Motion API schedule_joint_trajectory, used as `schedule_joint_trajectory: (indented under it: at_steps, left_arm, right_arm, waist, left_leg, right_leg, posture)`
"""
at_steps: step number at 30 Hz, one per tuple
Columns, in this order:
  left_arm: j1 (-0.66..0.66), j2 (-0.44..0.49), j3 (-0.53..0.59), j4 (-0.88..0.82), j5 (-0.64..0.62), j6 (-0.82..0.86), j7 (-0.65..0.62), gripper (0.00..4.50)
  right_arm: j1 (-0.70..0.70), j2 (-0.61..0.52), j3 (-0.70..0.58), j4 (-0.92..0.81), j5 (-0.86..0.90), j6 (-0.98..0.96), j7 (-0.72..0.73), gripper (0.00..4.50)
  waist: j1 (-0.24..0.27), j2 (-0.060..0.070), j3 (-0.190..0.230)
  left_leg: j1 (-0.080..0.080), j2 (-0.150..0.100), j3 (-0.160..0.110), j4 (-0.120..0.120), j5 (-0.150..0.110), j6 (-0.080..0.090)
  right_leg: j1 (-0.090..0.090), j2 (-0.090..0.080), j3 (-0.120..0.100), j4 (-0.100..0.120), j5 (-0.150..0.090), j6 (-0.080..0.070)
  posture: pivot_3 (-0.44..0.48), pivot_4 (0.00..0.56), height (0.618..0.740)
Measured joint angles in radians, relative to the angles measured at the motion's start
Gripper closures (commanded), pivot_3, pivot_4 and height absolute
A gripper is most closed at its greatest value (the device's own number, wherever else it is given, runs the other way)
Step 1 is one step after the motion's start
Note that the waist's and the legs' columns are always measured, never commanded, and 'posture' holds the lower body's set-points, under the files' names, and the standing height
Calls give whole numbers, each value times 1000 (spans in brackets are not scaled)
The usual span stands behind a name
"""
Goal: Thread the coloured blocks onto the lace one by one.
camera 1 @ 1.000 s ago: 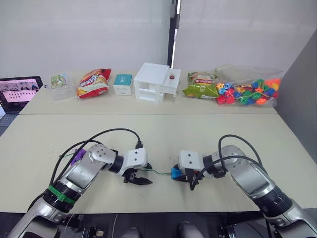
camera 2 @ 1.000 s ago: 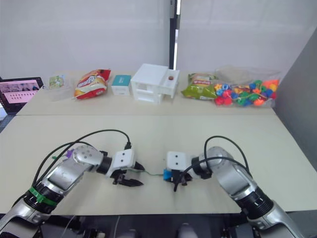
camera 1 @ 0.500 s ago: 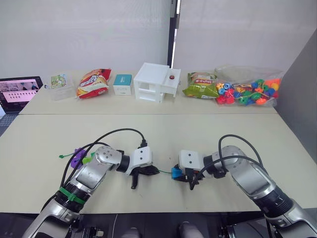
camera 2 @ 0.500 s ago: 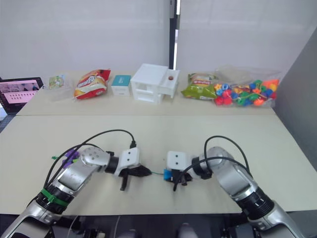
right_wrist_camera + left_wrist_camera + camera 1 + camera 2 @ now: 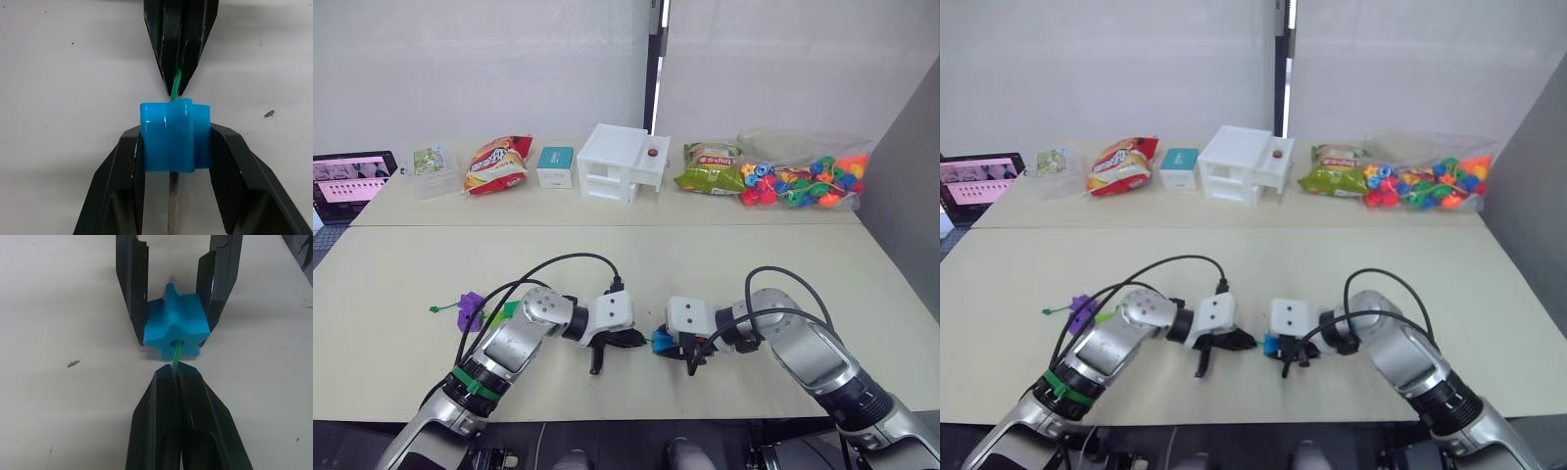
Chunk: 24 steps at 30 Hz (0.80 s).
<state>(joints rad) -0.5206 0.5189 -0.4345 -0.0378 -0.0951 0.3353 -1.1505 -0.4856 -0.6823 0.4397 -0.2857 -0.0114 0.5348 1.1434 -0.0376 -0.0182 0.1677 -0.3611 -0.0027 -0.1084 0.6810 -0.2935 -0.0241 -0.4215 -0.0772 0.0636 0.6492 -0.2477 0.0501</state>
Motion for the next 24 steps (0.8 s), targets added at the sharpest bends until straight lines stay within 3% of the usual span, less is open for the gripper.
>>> schedule_joint_trajectory:
  at_steps: [4, 5, 7, 12, 13, 15, 24]
  left_arm:
    - [0, 15, -2, -13, 3, 20, -7, 4484]
    - [0, 21, 0, -17, 3, 29, -7, 3916]
    - [-1, 29, 8, -20, -1, 63, -4, 3342]
    - [-31, 61, 21, -55, -11, 100, -19, 1665]
    - [-42, 61, 17, -67, -7, 102, -19, 1390]
    - [-61, 61, 9, -83, 0, 106, -20, 708]
    - [-123, -50, -92, -100, 21, 213, 6, 708]
  right_arm:
    - [0, 3, 4, -1, -2, 0, -10, 3176]
    - [0, 3, 5, -2, -2, 0, -13, 3176]
    - [0, 4, 6, -6, 0, 9, -18, 2103]
    - [44, -4, -46, -62, 48, 88, -41, 382]
    - [64, -22, -66, -94, 66, 100, -41, 96]
    - [89, -60, -100, -133, 78, 117, -40, 0]
    - [183, -136, -163, -174, 110, 126, -80, 0]
  waist:
    - [-1, 0, 0]
    - [-2, 0, 0]
    - [-2, 0, 0]
    - [3, 0, 0]
    - [7, 0, 0]
    - [11, 0, 0]
    - [18, 0, 0]
  left_leg:
    - [0, 0, 0, 0, 0, 0]
    - [0, 0, 0, 0, 0, 0]
    - [0, 0, 0, 0, 0, 0]
    - [-1, 0, 0, 0, 0, 0]
    - [-1, 0, 0, 0, 0, 0]
    - [-1, -1, 0, 0, 0, 0]
    - [-2, 0, 0, 2, 0, 0]
  right_leg:
    - [0, 0, 0, 0, 0, 0]
    - [0, 0, 0, 0, 0, 0]
    - [0, 0, 0, 0, 0, 0]
    - [-1, 0, 0, 0, 0, 0]
    - [-1, -1, 0, 0, 0, 0]
    - [0, -1, 0, -1, 0, 1]
    - [0, 0, 0, -1, 0, 1]
  posture:
    - [0, 150, 740]
    - [0, 150, 740]
    - [0, 150, 740]
    - [0, 150, 740]
    - [0, 150, 740]
    - [0, 150, 740]
    - [0, 150, 740]
